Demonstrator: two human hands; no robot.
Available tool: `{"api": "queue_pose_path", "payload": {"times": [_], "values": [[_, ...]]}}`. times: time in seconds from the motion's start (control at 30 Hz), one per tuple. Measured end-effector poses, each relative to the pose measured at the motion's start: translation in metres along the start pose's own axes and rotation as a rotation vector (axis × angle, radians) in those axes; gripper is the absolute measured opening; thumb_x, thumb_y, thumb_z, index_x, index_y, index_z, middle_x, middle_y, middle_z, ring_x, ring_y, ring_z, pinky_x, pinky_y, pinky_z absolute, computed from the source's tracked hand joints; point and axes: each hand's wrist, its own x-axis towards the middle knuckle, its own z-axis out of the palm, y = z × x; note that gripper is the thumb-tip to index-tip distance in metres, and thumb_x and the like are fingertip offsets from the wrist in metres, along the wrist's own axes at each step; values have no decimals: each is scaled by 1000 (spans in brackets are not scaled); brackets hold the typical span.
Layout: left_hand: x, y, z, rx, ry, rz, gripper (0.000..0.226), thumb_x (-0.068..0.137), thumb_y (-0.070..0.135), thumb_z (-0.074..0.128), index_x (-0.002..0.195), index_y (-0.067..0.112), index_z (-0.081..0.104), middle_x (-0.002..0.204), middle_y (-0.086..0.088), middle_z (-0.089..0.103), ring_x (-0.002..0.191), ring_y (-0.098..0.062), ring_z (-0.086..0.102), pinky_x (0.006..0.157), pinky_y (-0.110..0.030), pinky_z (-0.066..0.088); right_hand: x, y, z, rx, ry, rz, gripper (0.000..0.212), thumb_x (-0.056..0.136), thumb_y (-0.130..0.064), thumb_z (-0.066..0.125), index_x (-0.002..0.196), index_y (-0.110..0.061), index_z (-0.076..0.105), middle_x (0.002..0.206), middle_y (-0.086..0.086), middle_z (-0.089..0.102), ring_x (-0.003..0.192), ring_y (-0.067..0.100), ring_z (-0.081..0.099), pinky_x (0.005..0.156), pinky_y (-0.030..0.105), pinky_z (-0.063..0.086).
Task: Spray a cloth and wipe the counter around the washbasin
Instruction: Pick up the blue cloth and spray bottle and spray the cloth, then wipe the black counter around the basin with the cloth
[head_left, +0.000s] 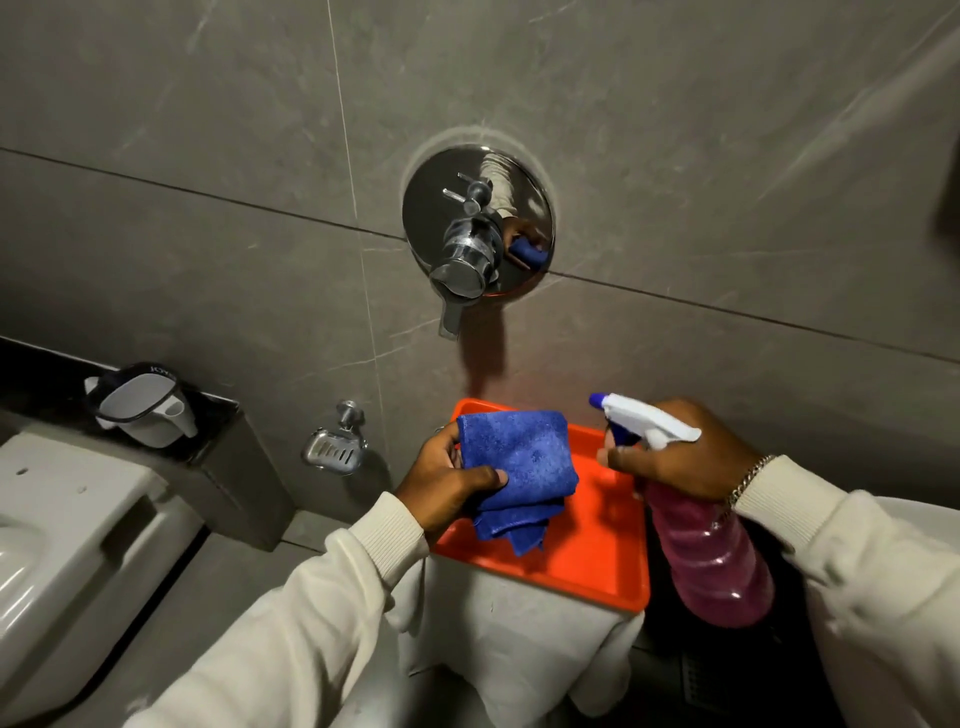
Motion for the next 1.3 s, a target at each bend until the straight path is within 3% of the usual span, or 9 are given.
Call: {"api": "queue_pose_path", "payload": {"times": [0.1, 0.27, 0.4, 0.57, 0.77, 0.9, 1.03, 1.17, 1.3], "values": [[0, -4, -9, 0, 100, -47, 45, 52, -1, 64, 95, 12, 59, 91, -14, 67, 86, -29, 62, 80, -41, 53, 15, 3, 8, 164, 277, 70, 10, 74, -17, 73, 75, -10, 67, 57, 14, 67, 50, 20, 69, 61, 42, 56], [4, -11, -19, -45, 233, -118, 56, 48, -3, 61, 104, 2, 58, 113, -32, 62, 100, -42, 60, 98, -60, 45, 49, 17, 44, 368, 686, 225, 13, 77, -22, 67, 72, -10, 63, 58, 18, 65, 48, 25, 69, 54, 46, 58], [2, -13, -27, -63, 298, -142, 49, 48, -4, 60, 95, 10, 61, 105, -25, 65, 101, -43, 62, 96, -59, 47, 69, 30, 79, 318, 777, 230, 14, 78, -32, 60, 71, -20, 57, 59, 8, 65, 56, 29, 66, 58, 44, 56], [-3, -7, -35, -36, 267, -142, 58, 50, -4, 61, 108, -1, 57, 115, -31, 62, 106, -48, 59, 97, -62, 45, 73, 48, 103, 278, 851, 231, 16, 80, -33, 61, 76, -18, 59, 66, 11, 67, 63, 32, 64, 63, 44, 54], [-4, -2, -25, -71, 91, -136, 54, 53, -6, 60, 106, -1, 59, 99, -21, 66, 91, -35, 63, 80, -42, 53, 57, 50, 106, 266, 714, 298, 46, 69, -41, 71, 101, -11, 57, 89, 13, 68, 83, 35, 65, 76, 43, 54], [-4, -2, 1, -111, -105, -159, 50, 54, -7, 59, 103, 0, 60, 84, -13, 72, 76, -28, 68, 67, -33, 59, 2, 40, 115, 400, 807, 477, 82, 64, -40, 73, 134, -10, 41, 136, 15, 51, 123, 31, 51, 102, 43, 43], [-9, -17, 44, -72, -361, -228, 57, 49, -5, 67, 106, 1, 59, 87, -12, 72, 78, -27, 68, 70, -36, 58, -72, 18, 135, 1083, 949, 613, 64, 63, -55, 68, 117, -21, 59, 122, 5, 64, 112, 20, 60, 99, 39, 49], [-11, -48, 103, 78, -536, -299, 46, 53, -6, 63, 98, 7, 62, 81, -7, 74, 75, -25, 69, 64, -32, 59, -143, 9, 135, 1657, 688, 573, 76, 78, -73, 49, 123, -13, 62, 126, 20, 63, 116, 36, 60, 104, 58, 41], [-23, -79, 174, 490, -763, -124, 64, 46, 16, 71, 107, 7, 56, 93, -7, 67, 81, -12, 66, 71, -22, 55, -219, 21, 134, 1575, 1012, 599, 45, 73, -23, 75, 115, -11, 65, 114, 22, 69, 104, 40, 66, 86, 47, 56]]}}
